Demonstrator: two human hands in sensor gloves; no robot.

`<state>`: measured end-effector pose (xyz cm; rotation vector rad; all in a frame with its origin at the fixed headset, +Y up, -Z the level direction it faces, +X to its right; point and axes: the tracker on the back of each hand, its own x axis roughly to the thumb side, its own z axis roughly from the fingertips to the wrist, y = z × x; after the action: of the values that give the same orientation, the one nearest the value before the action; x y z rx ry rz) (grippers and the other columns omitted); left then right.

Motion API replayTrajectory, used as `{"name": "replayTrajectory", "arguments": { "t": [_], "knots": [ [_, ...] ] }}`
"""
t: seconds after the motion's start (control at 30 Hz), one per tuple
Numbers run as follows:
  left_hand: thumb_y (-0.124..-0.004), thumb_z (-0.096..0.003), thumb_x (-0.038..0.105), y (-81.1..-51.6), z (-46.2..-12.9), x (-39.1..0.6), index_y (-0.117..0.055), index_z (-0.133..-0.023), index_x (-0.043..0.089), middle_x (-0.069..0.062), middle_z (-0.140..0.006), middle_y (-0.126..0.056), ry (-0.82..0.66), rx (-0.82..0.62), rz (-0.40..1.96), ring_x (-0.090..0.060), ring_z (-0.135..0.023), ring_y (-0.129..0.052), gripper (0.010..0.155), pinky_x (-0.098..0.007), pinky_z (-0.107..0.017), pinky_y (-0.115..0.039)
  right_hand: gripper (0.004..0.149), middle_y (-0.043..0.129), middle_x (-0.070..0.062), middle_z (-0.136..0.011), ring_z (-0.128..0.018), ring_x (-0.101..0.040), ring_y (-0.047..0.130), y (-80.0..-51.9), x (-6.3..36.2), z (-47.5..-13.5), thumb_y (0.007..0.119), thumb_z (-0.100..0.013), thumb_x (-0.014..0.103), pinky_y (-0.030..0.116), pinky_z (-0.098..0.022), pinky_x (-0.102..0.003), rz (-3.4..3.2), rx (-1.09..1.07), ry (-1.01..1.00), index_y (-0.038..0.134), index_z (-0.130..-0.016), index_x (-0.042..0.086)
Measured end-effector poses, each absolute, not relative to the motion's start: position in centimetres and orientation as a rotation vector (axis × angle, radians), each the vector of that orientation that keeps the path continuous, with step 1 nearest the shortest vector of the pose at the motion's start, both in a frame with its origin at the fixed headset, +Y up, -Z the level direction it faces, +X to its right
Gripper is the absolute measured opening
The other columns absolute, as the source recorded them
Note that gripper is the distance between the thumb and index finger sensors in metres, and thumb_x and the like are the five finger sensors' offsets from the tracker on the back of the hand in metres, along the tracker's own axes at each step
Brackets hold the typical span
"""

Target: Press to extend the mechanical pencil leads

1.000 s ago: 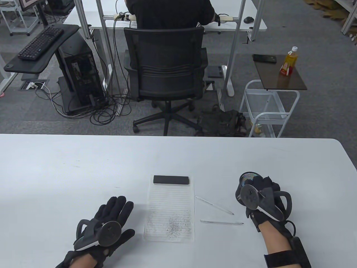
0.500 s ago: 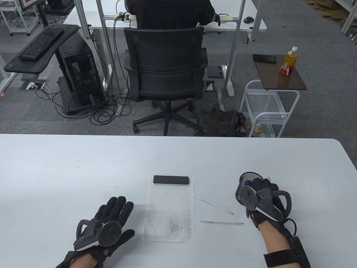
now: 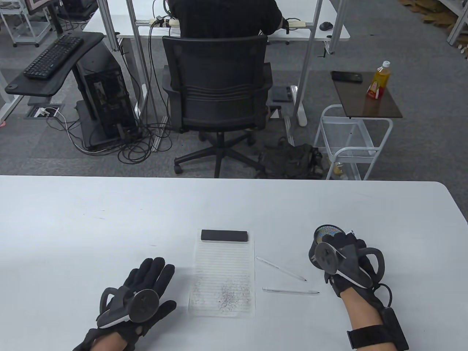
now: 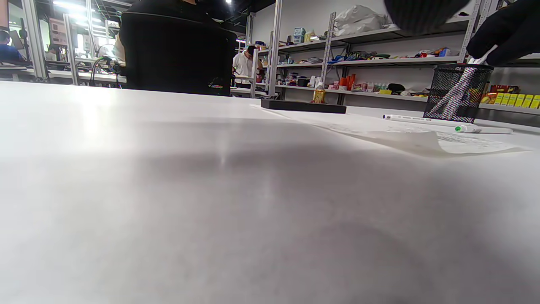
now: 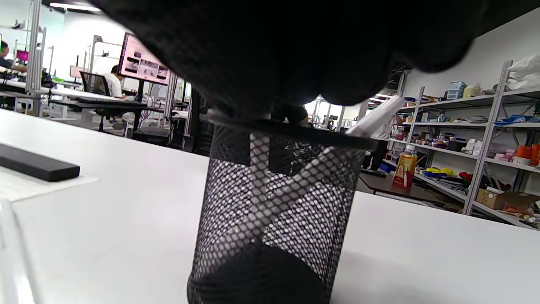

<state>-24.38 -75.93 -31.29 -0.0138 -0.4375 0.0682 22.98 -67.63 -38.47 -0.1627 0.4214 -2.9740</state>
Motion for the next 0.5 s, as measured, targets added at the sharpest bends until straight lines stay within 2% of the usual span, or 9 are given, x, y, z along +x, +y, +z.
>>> {"name": "replayTrajectory", "arguments": {
  "t": [0.1,0.5],
  "knots": [
    [-0.067,-0.0446,0.064,-75.9,-31.3,-24.4,-0.029,-0.114,0.025,-0.013,-0.12,-0.027,-0.437,-0.013,0.069,-0.046,-0.111,-0.035,0.089,-0.064,-0.076,-0.043,0.043,0.096,-0.015,-0.074,-0.06,-0.036,0.102,-66.7,23.4,-38.1,0.1,-0.042,0.023,0.088,-0.051,-0.056,-3.023,-0.146,0.473,0.093,-0.082,0.011],
    [-0.067,-0.0445,0.064,-76.0,-31.2,-24.3,-0.029,-0.114,0.025,-0.013,-0.12,-0.027,-0.438,-0.007,0.069,-0.046,-0.111,-0.035,0.089,-0.064,-0.076,-0.043,0.045,0.093,-0.017,-0.073,-0.057,-0.035,0.1,-59.3,25.1,-34.4,0.091,-0.046,0.024,0.087,-0.048,-0.057,-3.072,-0.099,0.837,0.086,-0.085,0.004]
  ]
}}
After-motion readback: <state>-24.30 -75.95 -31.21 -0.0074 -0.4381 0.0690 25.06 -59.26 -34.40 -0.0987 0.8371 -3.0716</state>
